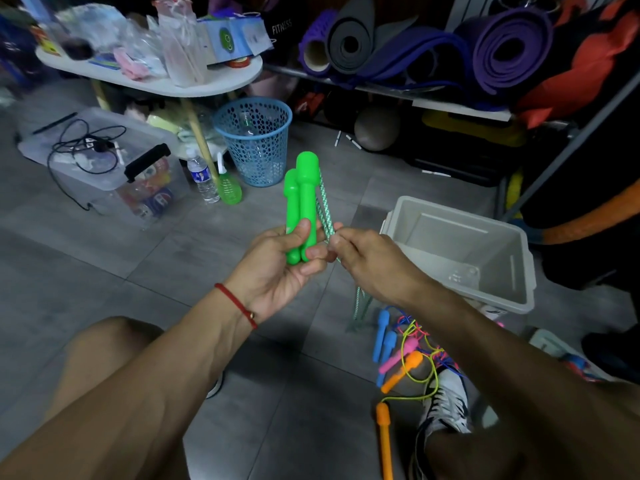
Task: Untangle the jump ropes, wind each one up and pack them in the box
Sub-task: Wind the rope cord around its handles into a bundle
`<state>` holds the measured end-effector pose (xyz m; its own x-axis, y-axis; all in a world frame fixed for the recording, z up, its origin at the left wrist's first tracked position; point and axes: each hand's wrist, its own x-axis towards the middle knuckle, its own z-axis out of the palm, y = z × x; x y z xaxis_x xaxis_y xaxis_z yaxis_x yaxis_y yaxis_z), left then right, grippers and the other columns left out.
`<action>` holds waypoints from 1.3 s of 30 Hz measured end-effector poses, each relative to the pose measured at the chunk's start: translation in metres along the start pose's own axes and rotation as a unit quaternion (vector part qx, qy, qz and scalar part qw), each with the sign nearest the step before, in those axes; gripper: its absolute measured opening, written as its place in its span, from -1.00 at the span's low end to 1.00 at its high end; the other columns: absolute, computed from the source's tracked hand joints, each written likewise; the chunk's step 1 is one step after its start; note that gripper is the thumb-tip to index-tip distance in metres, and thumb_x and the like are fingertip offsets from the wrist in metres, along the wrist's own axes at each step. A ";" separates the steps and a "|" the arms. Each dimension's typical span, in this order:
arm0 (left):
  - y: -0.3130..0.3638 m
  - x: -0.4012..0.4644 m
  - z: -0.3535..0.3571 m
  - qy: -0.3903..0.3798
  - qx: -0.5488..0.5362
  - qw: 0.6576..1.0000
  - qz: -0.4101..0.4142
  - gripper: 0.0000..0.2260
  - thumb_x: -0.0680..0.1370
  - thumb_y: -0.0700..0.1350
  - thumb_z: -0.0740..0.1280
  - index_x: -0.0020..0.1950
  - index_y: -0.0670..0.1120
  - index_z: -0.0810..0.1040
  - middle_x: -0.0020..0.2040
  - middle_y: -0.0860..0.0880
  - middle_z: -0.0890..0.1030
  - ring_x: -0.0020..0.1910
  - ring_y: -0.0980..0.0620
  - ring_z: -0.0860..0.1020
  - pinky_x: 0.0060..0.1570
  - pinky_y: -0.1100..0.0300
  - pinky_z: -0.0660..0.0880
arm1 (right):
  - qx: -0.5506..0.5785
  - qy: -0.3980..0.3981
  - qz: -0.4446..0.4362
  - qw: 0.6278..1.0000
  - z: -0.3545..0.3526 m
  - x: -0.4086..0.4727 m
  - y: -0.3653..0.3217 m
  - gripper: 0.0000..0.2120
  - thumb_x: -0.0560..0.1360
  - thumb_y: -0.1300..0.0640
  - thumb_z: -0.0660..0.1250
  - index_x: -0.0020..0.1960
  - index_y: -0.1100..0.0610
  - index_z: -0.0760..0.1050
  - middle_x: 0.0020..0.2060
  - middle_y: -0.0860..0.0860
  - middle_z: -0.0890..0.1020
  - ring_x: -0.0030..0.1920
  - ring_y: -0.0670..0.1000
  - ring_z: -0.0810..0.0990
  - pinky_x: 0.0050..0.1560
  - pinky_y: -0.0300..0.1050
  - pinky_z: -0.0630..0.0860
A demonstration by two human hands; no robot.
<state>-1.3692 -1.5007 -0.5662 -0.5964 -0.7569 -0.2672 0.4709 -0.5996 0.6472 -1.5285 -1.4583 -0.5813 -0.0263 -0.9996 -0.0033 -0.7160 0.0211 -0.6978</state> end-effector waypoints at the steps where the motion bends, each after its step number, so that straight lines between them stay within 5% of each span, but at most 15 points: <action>1: 0.000 -0.001 0.000 -0.001 -0.007 1.000 0.004 -0.84 0.66 -0.25 0.11 -0.01 -0.26 0.44 0.02 -0.28 0.63 -0.45 0.11 0.38 -0.53 0.33 0.30 | 0.014 -0.010 0.006 1.000 -0.001 0.001 0.001 -0.64 0.69 -0.07 0.12 -0.21 -0.06 0.53 -0.35 -0.16 0.51 -0.26 -0.09 0.53 -0.12 -0.21 0.35; 7: -0.001 0.002 -0.005 -0.040 -0.016 0.999 0.027 -0.85 0.60 -0.22 0.17 0.03 -0.30 0.46 -0.04 -0.21 0.48 -0.41 0.10 0.38 -0.50 0.30 0.32 | 0.072 -0.070 0.008 0.995 -0.003 0.000 0.003 -0.61 0.68 -0.11 0.13 -0.13 0.05 0.59 -0.45 -0.10 0.45 -0.42 -0.16 0.40 -0.20 -0.16 0.36; 11: 0.010 0.001 -0.017 -0.071 0.062 0.995 0.011 -0.91 0.63 -0.24 0.15 0.12 -0.15 0.39 -0.09 -0.14 0.48 -0.39 0.06 0.35 -0.49 0.28 0.29 | -0.075 -0.061 -0.033 0.995 -0.023 -0.006 0.008 -0.71 0.66 -0.13 0.17 -0.10 0.00 0.53 -0.39 -0.08 0.48 -0.30 -0.08 0.48 -0.19 -0.12 0.32; 16: 0.010 0.001 -0.035 -0.049 0.268 0.962 0.009 -0.76 0.65 -0.24 0.18 0.32 -0.15 0.39 -0.13 -0.14 0.45 -0.42 0.04 0.32 -0.48 0.27 0.21 | -0.216 -0.029 -0.092 0.972 -0.042 -0.010 0.025 -0.70 0.62 -0.25 0.14 -0.01 -0.06 0.49 -0.18 -0.03 0.60 0.00 0.15 0.59 -0.08 -0.01 0.45; 23: -0.006 0.002 -0.061 -0.039 0.567 0.823 -0.025 -0.67 0.66 -0.23 0.24 0.30 0.16 0.43 -0.13 -0.11 0.48 -0.36 0.03 0.36 -0.39 0.19 0.36 | -0.298 -0.008 -0.209 0.931 -0.058 -0.021 0.006 -0.74 0.56 -0.21 0.29 0.11 -0.06 0.51 -0.02 -0.09 0.65 0.03 0.10 0.62 -0.09 -0.05 0.40; 25: -0.014 0.001 -0.061 -0.083 0.686 0.722 -0.023 -0.65 0.65 -0.18 0.27 0.39 0.11 0.39 0.04 -0.12 0.58 -0.14 -0.01 0.53 -0.13 0.10 0.51 | -0.304 -0.035 -0.248 0.919 -0.058 -0.022 -0.004 -0.75 0.52 -0.20 0.36 0.06 -0.07 0.49 -0.10 -0.11 0.64 -0.04 0.08 0.62 -0.07 -0.02 0.45; 27: -0.022 0.000 -0.057 -0.121 0.768 0.627 -0.035 -0.59 0.64 -0.13 0.28 0.48 0.03 0.33 0.24 -0.07 0.57 0.16 -0.02 0.54 0.10 0.22 0.43 | -0.296 -0.066 -0.274 0.913 -0.054 -0.020 -0.012 -0.75 0.48 -0.18 0.41 0.02 -0.06 0.49 -0.19 -0.14 0.59 -0.08 0.05 0.61 -0.06 -0.01 0.45; 29: -0.029 -0.005 -0.051 -0.177 0.786 0.589 -0.068 -0.57 0.64 -0.09 0.28 0.51 0.02 0.30 0.28 0.00 0.54 0.21 0.03 0.51 0.09 0.31 0.34 | -0.287 -0.078 -0.288 0.910 -0.049 -0.018 -0.015 -0.74 0.46 -0.19 0.42 -0.03 -0.04 0.49 -0.23 -0.14 0.55 -0.10 0.04 0.60 -0.07 -0.03 0.45; 32: -0.030 -0.018 -0.041 -0.276 0.755 0.588 -0.089 -0.60 0.65 -0.06 0.28 0.48 0.00 0.33 0.23 0.10 0.53 0.12 0.18 0.48 0.11 0.29 0.37 | -0.242 -0.088 -0.259 0.931 -0.052 -0.011 -0.009 -0.68 0.41 -0.30 0.39 -0.07 -0.06 0.55 -0.20 -0.13 0.61 -0.12 -0.04 0.60 -0.13 0.01 0.51; 36: -0.023 -0.034 -0.037 -0.318 0.736 0.594 -0.069 -0.59 0.58 0.06 0.30 0.37 -0.10 0.42 0.16 -0.06 0.59 0.06 -0.05 0.56 0.11 0.02 0.51 | -0.107 -0.124 -0.178 0.970 -0.054 -0.006 0.002 -0.72 0.30 -0.13 0.60 -0.12 0.00 0.67 -0.25 -0.11 0.64 -0.23 -0.18 0.57 -0.20 -0.28 0.42; 39: -0.018 -0.047 -0.028 -0.329 0.684 0.649 -0.049 -0.59 0.57 0.01 0.31 0.37 -0.13 0.43 0.12 -0.02 0.60 0.06 0.03 0.57 0.07 0.07 0.53 | 0.051 -0.171 -0.105 0.978 -0.046 -0.005 0.003 -0.75 0.26 0.07 0.65 -0.16 0.11 0.64 -0.29 -0.04 0.64 -0.28 -0.17 0.53 -0.20 -0.27 0.42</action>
<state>-1.3313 -1.4620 -0.5854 -0.9408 -0.1875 -0.2825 -0.3389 0.4964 0.7992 -1.5629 -1.4528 -0.5506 0.3614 -0.9291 -0.0785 -0.6067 -0.1703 -0.7765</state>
